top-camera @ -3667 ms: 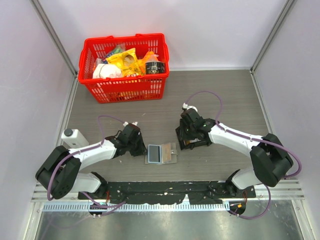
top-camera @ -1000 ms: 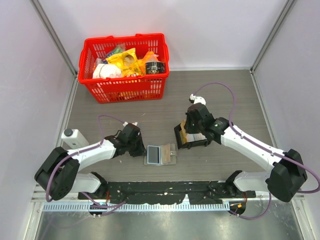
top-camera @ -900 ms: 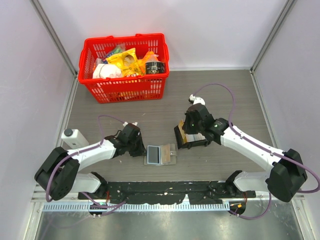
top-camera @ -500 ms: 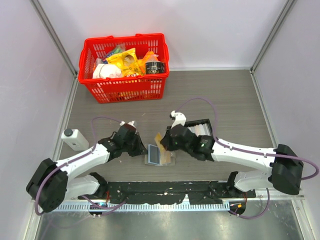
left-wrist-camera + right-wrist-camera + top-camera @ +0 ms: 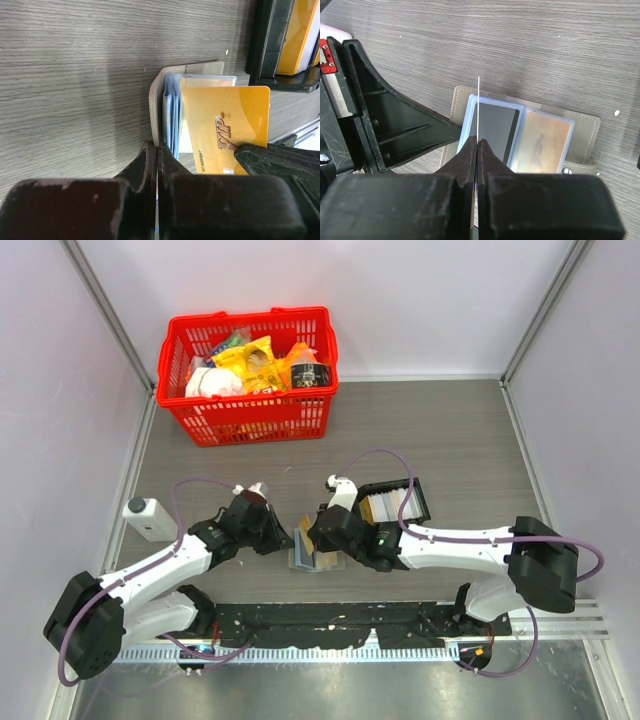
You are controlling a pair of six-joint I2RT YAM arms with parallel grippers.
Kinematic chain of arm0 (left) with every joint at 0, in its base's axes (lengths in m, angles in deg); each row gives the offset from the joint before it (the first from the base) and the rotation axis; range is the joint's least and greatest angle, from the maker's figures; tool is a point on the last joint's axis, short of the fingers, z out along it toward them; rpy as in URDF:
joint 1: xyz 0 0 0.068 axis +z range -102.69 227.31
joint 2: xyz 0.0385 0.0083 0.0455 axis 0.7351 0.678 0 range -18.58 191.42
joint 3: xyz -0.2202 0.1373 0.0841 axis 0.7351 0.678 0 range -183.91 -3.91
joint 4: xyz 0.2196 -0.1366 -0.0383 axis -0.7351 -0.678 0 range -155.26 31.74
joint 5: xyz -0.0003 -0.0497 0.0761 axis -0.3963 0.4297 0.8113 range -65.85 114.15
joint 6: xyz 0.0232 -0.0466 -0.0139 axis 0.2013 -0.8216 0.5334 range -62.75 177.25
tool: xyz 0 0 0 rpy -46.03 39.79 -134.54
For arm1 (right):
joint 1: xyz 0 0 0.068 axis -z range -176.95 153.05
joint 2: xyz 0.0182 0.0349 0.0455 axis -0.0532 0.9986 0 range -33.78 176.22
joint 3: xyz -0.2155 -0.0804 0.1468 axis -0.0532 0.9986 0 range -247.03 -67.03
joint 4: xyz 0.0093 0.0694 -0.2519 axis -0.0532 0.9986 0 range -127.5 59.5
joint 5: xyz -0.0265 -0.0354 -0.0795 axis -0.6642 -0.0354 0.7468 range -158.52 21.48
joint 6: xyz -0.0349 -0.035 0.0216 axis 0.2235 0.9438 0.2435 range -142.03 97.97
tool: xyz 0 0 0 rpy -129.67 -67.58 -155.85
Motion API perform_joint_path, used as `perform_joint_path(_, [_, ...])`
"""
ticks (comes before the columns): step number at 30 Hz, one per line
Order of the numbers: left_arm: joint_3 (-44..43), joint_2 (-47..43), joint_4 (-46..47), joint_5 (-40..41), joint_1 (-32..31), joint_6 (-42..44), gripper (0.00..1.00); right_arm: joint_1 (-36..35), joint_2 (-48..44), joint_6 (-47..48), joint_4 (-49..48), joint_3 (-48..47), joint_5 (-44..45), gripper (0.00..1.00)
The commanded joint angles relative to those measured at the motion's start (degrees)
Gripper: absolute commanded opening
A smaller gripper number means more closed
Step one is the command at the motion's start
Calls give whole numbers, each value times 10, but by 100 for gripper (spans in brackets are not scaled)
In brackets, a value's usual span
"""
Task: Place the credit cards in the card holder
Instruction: Insert the credit card into the card holder.
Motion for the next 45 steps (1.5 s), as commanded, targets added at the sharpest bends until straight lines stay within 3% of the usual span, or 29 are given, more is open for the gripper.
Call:
perform_joint_path(1, [-3, 4, 7, 4, -1, -3, 0, -8, -6, -18, -30, -16, 11, 1])
perform_joint_path(22, [-4, -7, -1, 18, -1, -2, 0, -21, -5, -27, 33, -37, -5, 1])
perform_joint_path(30, [-7, -12, -6, 19, -1, 0, 0, -30, -46, -25, 8, -41, -15, 1])
perform_joint_path(34, [-8, -14, -7, 21, -1, -1, 0, -29, -35, -23, 48, -63, -3, 1])
perform_joint_path(45, [-10, -16, -8, 25, -1, 1, 0, -29, -3, -38, 49, -53, -28, 1])
